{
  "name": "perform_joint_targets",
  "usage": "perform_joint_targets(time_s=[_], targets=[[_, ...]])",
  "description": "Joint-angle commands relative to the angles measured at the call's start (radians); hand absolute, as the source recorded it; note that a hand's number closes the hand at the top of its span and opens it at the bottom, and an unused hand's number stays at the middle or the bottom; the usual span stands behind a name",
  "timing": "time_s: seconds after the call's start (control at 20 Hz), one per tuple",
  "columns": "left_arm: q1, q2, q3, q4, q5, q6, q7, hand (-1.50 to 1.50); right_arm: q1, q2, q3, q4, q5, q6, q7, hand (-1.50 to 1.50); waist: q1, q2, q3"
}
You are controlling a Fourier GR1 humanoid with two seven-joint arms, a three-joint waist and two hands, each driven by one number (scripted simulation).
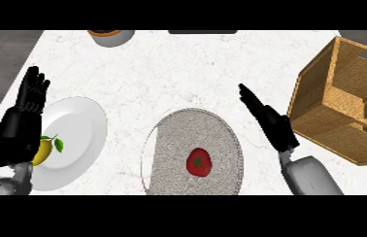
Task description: Pick the tomato from the placemat and place it in the basket
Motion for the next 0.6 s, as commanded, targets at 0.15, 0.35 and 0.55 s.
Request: perform_joint_targets(time_s=[0.15,0.35,0.55], targets=[[-0.001,0.029,-0.007,0.062,0.055,-0.091,0.133,0.0,-0.132,0.044,-0.167,-0.085,-0.118,-0.006,-0.173,1.5,-0.014,-0.016,-0.015],[-0.017,-0.01,-0.05,0.122,0.104,-0.154,0.189,0.0,-0.208,-0.033,0.067,-0.134,0.177,0.045,-0.307,1.5,-0.003,-0.011,-0.02],[-0.067,0.012,-0.026,0.158,0.123,-0.187,0.233,0.0,-0.121,0.179,0.29,-0.132,0.469,-0.267,-0.343,-1.5,-0.011,-0.018,-0.018]])
